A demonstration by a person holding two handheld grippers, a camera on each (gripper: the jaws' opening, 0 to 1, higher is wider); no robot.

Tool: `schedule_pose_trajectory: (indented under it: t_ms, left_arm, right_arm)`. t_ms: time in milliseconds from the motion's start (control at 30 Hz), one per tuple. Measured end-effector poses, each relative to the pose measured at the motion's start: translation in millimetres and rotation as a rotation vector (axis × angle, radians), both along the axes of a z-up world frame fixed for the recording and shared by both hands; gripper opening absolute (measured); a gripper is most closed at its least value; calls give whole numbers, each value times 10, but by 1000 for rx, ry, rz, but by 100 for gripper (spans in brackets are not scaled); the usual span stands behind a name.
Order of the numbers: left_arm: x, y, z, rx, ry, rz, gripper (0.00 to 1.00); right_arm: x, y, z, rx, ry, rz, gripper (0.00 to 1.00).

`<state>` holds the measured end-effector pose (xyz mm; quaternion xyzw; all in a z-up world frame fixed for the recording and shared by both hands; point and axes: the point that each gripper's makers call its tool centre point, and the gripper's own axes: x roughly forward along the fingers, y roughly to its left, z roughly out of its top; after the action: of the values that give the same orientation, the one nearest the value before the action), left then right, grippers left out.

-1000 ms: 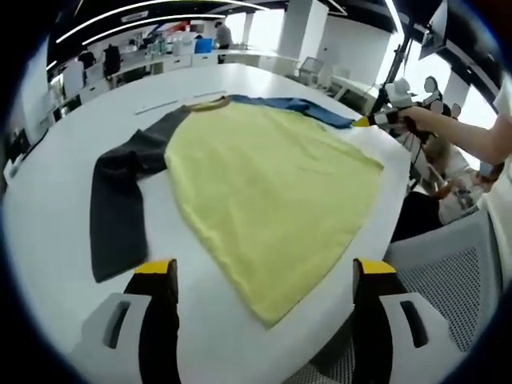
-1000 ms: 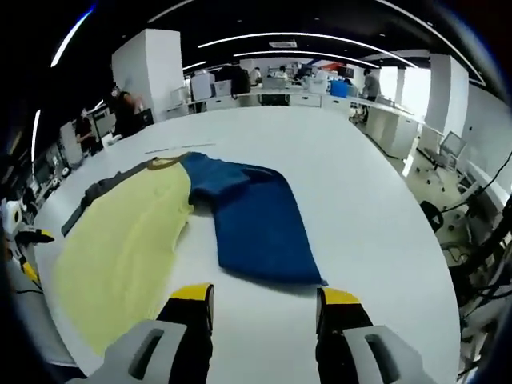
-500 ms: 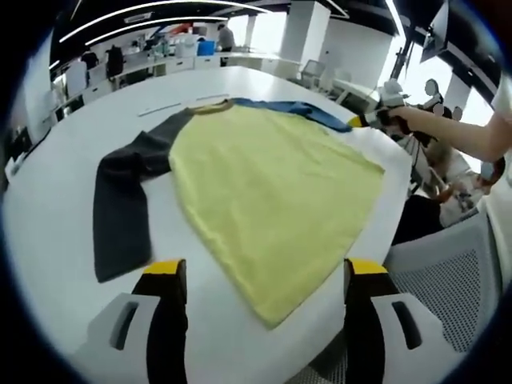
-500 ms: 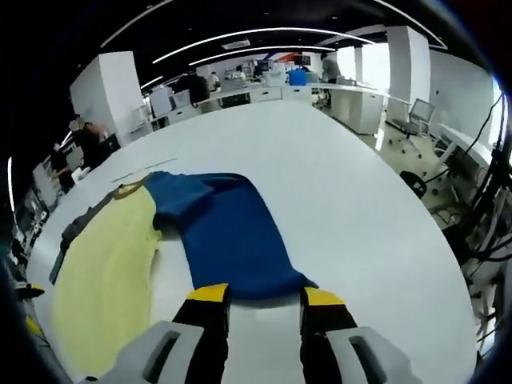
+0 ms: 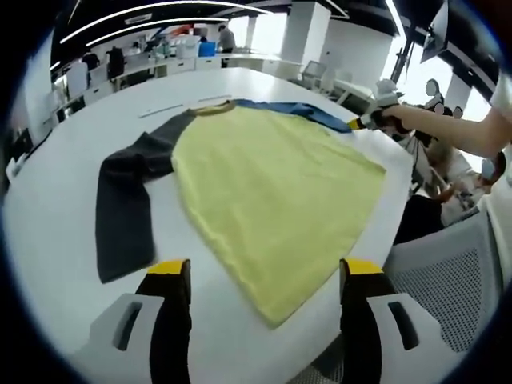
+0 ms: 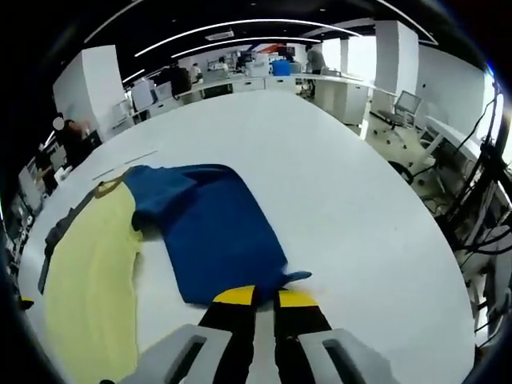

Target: Fold the garment on the visible template until the final outline fits inside the template.

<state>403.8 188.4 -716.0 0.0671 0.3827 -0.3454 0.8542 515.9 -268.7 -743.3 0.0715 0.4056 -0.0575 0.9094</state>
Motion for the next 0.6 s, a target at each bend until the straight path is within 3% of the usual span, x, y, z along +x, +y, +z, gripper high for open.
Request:
schedule_pose_trajectory:
  t_ms: [600]
  left_arm:
    - [17,-46,46,-3,-22,-19,78]
  right_arm:
    - [17,-326,173,-65,1,15,0]
